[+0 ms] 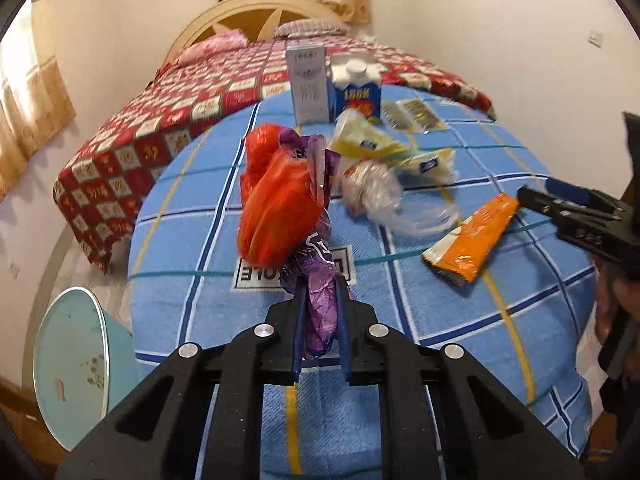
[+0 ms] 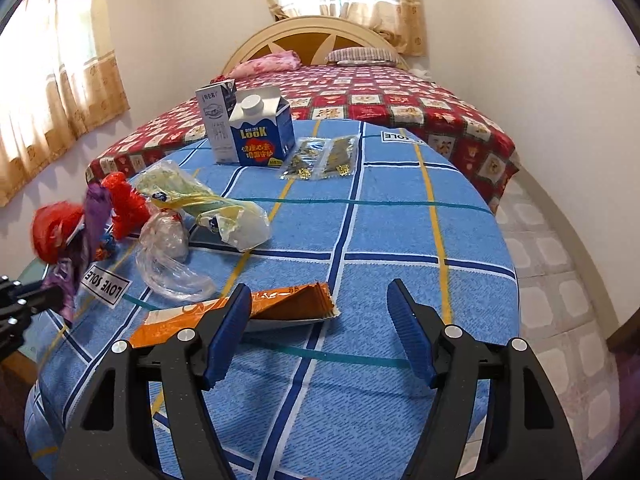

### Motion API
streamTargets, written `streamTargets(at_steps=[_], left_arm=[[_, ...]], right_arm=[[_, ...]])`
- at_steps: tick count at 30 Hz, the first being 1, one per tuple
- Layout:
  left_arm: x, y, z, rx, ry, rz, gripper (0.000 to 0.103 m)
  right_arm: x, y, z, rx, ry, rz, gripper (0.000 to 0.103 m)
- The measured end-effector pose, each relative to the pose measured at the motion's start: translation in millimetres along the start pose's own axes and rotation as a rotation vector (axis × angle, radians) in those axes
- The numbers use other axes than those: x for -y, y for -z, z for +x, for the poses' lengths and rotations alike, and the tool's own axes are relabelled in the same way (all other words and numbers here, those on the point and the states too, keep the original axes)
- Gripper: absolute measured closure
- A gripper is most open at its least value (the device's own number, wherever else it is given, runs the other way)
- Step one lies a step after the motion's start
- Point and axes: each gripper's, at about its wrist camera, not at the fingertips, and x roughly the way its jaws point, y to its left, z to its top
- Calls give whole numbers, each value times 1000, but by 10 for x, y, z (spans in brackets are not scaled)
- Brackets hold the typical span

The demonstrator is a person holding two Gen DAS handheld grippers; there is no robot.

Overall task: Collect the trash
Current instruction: 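Grasp the purple wrapper with the left tool, then grasp the orange snack wrapper with right tool while left tool holds purple wrapper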

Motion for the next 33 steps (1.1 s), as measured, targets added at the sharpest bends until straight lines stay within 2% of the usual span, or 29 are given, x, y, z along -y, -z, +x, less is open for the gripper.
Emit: streamTargets(at_steps=[2, 5, 10, 13, 16, 17, 20, 23, 27, 30, 33], left_arm=[[10, -22, -62, 25, 4, 7, 90], [43, -66, -154, 70, -39, 41, 90], [22, -148, -390, 141, -83, 40, 90], [27, -187, -597, 197, -81, 46, 90], [34, -196, -719, 222, -97, 49, 90], [10, -197, -744, 220, -101, 44, 90], [-133, -169, -773, 186, -102, 7, 90], [-315, -106, -829, 168, -112, -28, 90], [-511, 37, -868, 154, -161, -36, 90], [-674, 157, -812, 117, -196, -50, 90], [-830, 283, -760, 80, -221, -69, 90]], right_arm=[[-5, 6, 4, -2, 1, -3, 33], [2, 15, 10, -5, 5, -6, 33], [39, -36, 4, 5, -5, 10, 35], [11, -79, 12, 11, -14, 0, 38], [11, -91, 75, -16, -32, 0, 48], [9, -74, 91, -32, -39, -1, 55], [-20, 20, 60, -67, -62, -29, 64], [-8, 143, 53, -105, -79, -31, 64], [7, 177, 19, -100, -77, -25, 64], [-8, 168, 44, -98, -69, -32, 51], [-51, 158, 118, -115, -85, -42, 50]])
